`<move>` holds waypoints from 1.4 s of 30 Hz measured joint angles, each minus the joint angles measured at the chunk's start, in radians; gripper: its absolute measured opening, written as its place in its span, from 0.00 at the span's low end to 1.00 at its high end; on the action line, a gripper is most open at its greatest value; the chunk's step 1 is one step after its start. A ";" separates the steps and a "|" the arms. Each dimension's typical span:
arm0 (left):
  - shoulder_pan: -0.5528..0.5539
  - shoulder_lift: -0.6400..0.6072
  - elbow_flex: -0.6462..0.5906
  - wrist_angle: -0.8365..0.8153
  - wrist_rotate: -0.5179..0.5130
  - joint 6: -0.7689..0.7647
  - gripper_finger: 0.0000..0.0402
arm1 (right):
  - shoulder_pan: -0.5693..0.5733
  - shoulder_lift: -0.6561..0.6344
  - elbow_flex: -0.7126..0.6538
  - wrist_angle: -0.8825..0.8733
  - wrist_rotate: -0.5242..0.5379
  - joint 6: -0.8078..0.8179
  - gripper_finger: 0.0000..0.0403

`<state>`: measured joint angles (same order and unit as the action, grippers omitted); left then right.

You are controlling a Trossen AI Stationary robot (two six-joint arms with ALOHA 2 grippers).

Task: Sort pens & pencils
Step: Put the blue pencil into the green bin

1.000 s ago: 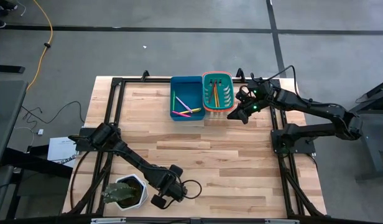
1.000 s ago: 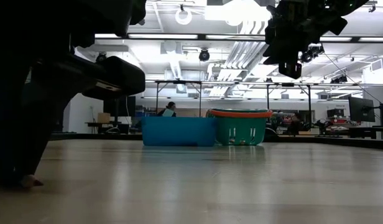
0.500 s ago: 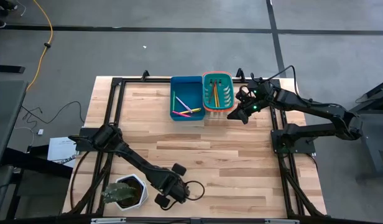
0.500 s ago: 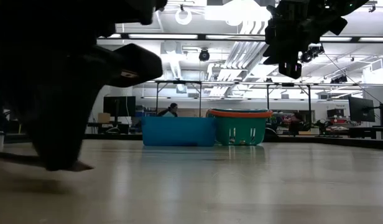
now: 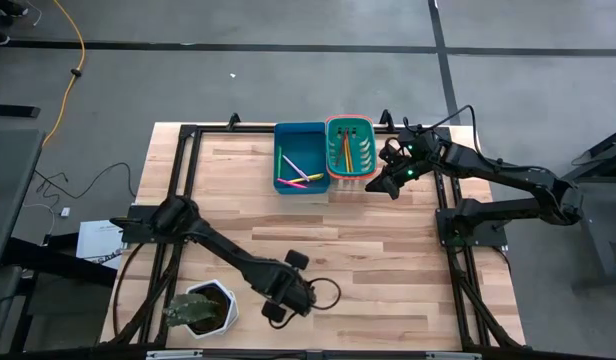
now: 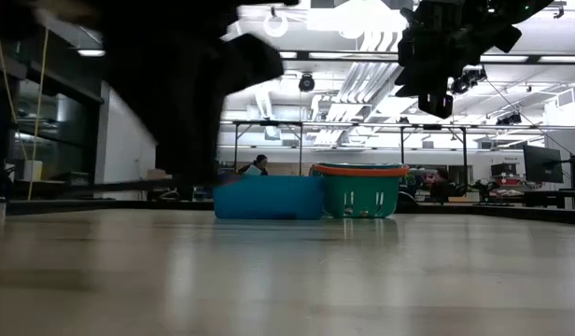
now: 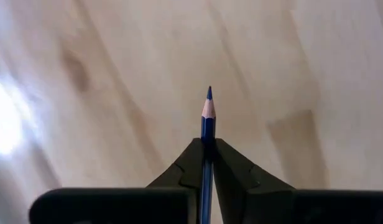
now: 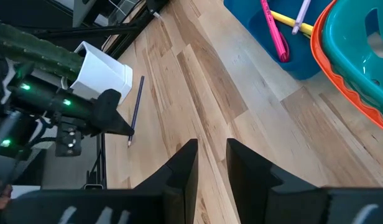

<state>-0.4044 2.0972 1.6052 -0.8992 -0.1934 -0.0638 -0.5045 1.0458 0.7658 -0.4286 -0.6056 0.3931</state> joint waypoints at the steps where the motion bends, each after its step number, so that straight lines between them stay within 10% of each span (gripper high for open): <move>1: 0.009 0.000 0.014 -0.005 -0.010 0.010 0.04 | 0.000 0.000 0.000 0.000 0.000 0.000 0.19; 42: 0.328 -0.040 0.735 -0.121 -0.324 0.296 0.04 | -0.100 -0.219 0.000 0.050 -0.185 -0.012 0.19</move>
<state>-0.0766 2.0576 2.3402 -1.0204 -0.5172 0.2321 -0.6041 0.8273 0.7656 -0.3781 -0.7908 0.3812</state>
